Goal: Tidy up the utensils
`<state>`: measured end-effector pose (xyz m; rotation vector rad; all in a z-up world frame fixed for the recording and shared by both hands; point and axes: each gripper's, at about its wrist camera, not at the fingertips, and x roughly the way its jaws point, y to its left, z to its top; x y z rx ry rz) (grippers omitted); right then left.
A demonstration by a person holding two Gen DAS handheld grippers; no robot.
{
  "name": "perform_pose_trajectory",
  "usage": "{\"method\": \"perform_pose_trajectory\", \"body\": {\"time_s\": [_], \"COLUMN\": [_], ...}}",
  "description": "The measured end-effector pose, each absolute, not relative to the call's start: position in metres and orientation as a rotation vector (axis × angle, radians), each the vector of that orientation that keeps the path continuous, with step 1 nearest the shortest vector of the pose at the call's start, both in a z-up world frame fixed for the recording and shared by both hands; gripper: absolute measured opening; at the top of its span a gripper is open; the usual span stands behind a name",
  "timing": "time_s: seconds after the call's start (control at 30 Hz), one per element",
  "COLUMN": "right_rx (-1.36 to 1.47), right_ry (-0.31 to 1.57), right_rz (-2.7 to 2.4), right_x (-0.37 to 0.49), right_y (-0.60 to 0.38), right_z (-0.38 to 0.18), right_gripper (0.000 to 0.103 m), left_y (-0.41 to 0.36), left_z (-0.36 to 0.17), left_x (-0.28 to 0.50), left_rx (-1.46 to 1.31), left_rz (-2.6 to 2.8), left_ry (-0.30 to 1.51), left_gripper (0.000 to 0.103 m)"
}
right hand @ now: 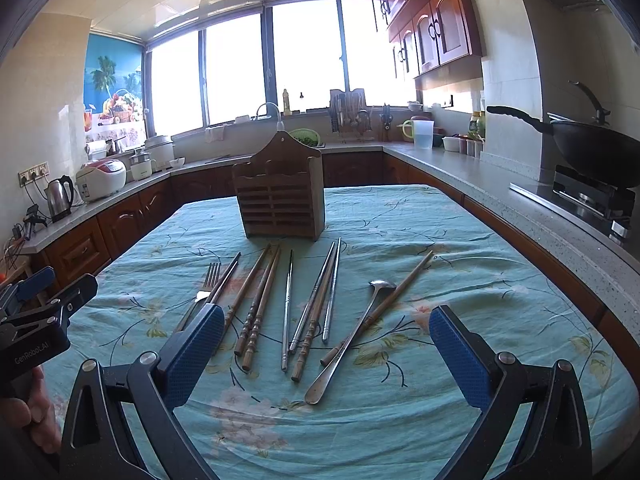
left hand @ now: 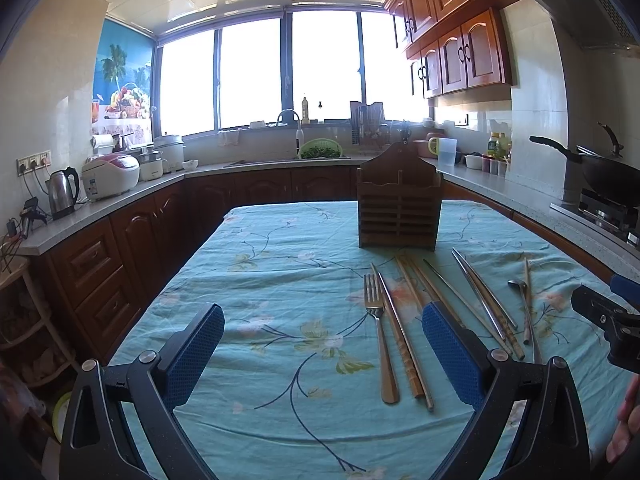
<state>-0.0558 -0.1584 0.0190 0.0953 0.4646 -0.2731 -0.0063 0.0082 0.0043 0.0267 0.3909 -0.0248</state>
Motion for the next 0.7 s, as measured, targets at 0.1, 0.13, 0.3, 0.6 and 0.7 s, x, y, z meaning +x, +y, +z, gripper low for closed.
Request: {"method": "perform_pose_trajectory", "body": {"time_s": [0.1, 0.13, 0.3, 0.6, 0.7], "right_rx": [0.099, 0.099, 0.099, 0.110, 0.123], "right_ry": [0.466, 0.467, 0.470, 0.491, 0.509], "right_rz": [-0.272, -0.272, -0.271, -0.271, -0.263], "right_x": [-0.056, -0.055, -0.055, -0.050, -0.046], "right_y": [-0.160, -0.159, -0.160, -0.164, -0.167], "right_z": [0.018, 0.018, 0.017, 0.015, 0.015], "right_gripper": [0.103, 0.103, 0.103, 0.103, 0.102], "left_y": [0.009, 0.008, 0.010, 0.011, 0.013], "left_z": [0.004, 0.004, 0.004, 0.001, 0.000], "left_x": [-0.006, -0.006, -0.006, 0.003, 0.011], "left_rx": [0.025, 0.026, 0.025, -0.006, -0.020], "left_rz": [-0.026, -0.026, -0.028, -0.044, -0.059], "left_ry": [0.392, 0.392, 0.395, 0.435, 0.470], "left_gripper": [0.100, 0.100, 0.100, 0.100, 0.099]}}
